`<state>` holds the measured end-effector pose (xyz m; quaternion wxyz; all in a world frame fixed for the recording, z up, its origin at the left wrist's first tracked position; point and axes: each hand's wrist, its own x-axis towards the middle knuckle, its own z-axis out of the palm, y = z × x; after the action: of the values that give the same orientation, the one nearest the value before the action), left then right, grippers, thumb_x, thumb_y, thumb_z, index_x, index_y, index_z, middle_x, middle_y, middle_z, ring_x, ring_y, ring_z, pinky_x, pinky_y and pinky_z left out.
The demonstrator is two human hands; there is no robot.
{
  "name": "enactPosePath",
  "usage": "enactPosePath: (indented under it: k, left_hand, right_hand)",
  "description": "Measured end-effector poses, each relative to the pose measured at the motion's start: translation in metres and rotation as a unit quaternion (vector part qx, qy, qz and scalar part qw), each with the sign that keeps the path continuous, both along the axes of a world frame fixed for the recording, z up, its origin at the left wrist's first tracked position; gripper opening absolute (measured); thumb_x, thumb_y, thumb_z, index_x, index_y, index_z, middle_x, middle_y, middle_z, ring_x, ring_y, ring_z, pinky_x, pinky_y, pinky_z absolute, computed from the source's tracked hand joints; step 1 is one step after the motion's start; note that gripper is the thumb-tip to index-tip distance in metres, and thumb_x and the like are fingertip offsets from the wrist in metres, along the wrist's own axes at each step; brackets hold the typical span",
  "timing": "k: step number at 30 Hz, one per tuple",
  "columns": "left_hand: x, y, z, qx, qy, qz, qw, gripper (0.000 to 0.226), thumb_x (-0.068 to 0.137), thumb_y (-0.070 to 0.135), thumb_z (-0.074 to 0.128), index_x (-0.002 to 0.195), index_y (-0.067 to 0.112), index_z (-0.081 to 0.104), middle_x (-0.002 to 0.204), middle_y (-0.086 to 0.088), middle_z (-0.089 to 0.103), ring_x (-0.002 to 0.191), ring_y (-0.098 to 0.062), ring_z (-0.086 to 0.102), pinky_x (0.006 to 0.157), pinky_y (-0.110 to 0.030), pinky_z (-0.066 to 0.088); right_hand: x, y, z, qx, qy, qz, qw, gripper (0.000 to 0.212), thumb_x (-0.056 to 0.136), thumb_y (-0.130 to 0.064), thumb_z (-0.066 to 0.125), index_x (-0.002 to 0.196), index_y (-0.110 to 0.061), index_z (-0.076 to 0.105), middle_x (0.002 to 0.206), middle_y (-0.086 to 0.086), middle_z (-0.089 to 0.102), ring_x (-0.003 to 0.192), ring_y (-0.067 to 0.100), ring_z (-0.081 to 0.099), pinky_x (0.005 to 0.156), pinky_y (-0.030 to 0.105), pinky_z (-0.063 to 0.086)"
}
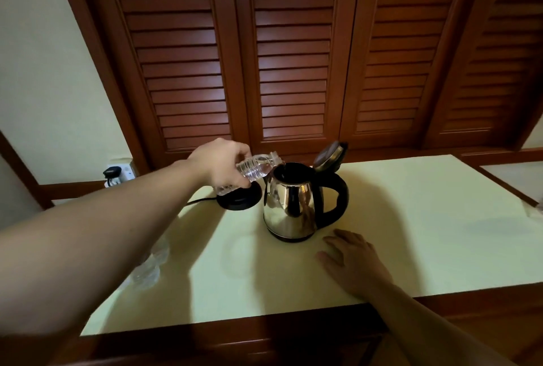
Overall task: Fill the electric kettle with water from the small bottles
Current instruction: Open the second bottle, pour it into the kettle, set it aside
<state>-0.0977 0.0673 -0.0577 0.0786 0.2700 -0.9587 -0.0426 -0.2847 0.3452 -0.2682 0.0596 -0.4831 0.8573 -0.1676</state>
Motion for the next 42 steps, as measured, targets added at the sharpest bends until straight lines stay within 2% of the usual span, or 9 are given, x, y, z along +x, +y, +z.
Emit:
enactPosePath:
  k: [5,7,9,11,14,22,29,34,42]
  left_hand:
    - [0.000,-0.002,0.011,-0.007,-0.029,0.000,1.000,0.046,0.059,0.048,0.084,0.100,0.040,0.063,0.071,0.008,0.073,0.061,-0.006,0.066,0.061,-0.032,0.057]
    - [0.000,-0.005,0.013,0.005,-0.039,-0.003,0.999,0.045,0.059,0.045,0.083,0.099,0.039,0.063,0.065,0.008,0.073,0.056,-0.007,0.071,0.054,-0.026,0.048]
    - [-0.001,-0.009,0.014,0.008,-0.048,-0.008,0.999,0.046,0.059,0.046,0.081,0.101,0.039,0.063,0.065,0.009,0.074,0.055,-0.008,0.072,0.053,-0.022,0.043]
    - [-0.001,-0.012,0.015,-0.009,-0.052,-0.015,0.998,0.049,0.059,0.049,0.080,0.103,0.039,0.064,0.069,0.008,0.075,0.060,-0.006,0.071,0.057,-0.025,0.048]
    - [-0.002,-0.015,0.017,-0.038,-0.046,-0.019,0.998,0.055,0.055,0.055,0.079,0.107,0.041,0.066,0.081,0.012,0.074,0.079,-0.011,0.070,0.070,-0.035,0.059]
    - [-0.002,-0.015,0.027,-0.069,-0.045,-0.053,0.995,0.054,0.062,0.046,0.085,0.113,0.040,0.068,0.099,0.012,0.066,0.092,-0.016,0.060,0.079,-0.041,0.058]
    - [-0.002,-0.014,0.031,-0.098,-0.049,-0.064,0.992,0.055,0.067,0.042,0.086,0.118,0.037,0.066,0.107,0.008,0.063,0.095,-0.015,0.054,0.078,-0.035,0.051]
    - [-0.001,-0.012,0.033,-0.097,-0.055,-0.062,0.992,0.057,0.067,0.045,0.086,0.120,0.039,0.066,0.108,0.009,0.062,0.100,-0.017,0.059,0.084,-0.042,0.057]
    - [0.000,-0.009,0.032,-0.086,-0.041,-0.065,0.993,0.056,0.069,0.042,0.086,0.121,0.037,0.066,0.106,0.006,0.060,0.100,-0.018,0.058,0.084,-0.041,0.056]
  right_hand:
    - [0.000,-0.002,-0.001,-0.006,0.000,-0.005,1.000,0.065,0.095,-0.074,0.036,0.149,-0.039,0.046,0.163,-0.012,0.031,0.150,0.011,0.022,0.121,0.035,0.020]
    - [0.000,-0.001,-0.001,-0.007,0.001,-0.006,1.000,0.065,0.095,-0.074,0.036,0.149,-0.039,0.047,0.163,-0.012,0.032,0.150,0.012,0.023,0.121,0.035,0.021]
    - [0.000,-0.001,-0.001,-0.007,0.004,-0.006,1.000,0.065,0.095,-0.074,0.036,0.148,-0.039,0.047,0.162,-0.012,0.033,0.150,0.012,0.023,0.121,0.035,0.021]
    - [0.000,-0.002,-0.001,-0.010,0.004,-0.008,1.000,0.064,0.095,-0.073,0.037,0.148,-0.040,0.048,0.162,-0.012,0.033,0.150,0.011,0.024,0.121,0.035,0.022]
    - [0.000,-0.002,-0.001,-0.013,-0.004,-0.010,1.000,0.063,0.095,-0.073,0.038,0.148,-0.041,0.048,0.162,-0.012,0.033,0.149,0.011,0.023,0.121,0.034,0.020]
    - [-0.001,-0.002,-0.003,-0.016,0.000,-0.011,1.000,0.065,0.093,-0.075,0.036,0.147,-0.041,0.048,0.161,-0.013,0.033,0.149,0.010,0.024,0.120,0.034,0.022]
    - [-0.001,-0.002,-0.004,-0.014,0.003,-0.013,1.000,0.065,0.094,-0.075,0.035,0.147,-0.041,0.047,0.161,-0.014,0.034,0.148,0.010,0.024,0.121,0.033,0.021]
    - [0.000,-0.002,-0.003,-0.016,0.002,-0.012,1.000,0.064,0.094,-0.074,0.036,0.148,-0.041,0.048,0.161,-0.014,0.034,0.148,0.009,0.024,0.120,0.032,0.021]
    - [0.002,-0.002,0.000,-0.013,0.001,-0.014,1.000,0.063,0.095,-0.073,0.037,0.148,-0.040,0.048,0.162,-0.013,0.033,0.150,0.010,0.023,0.121,0.034,0.020]
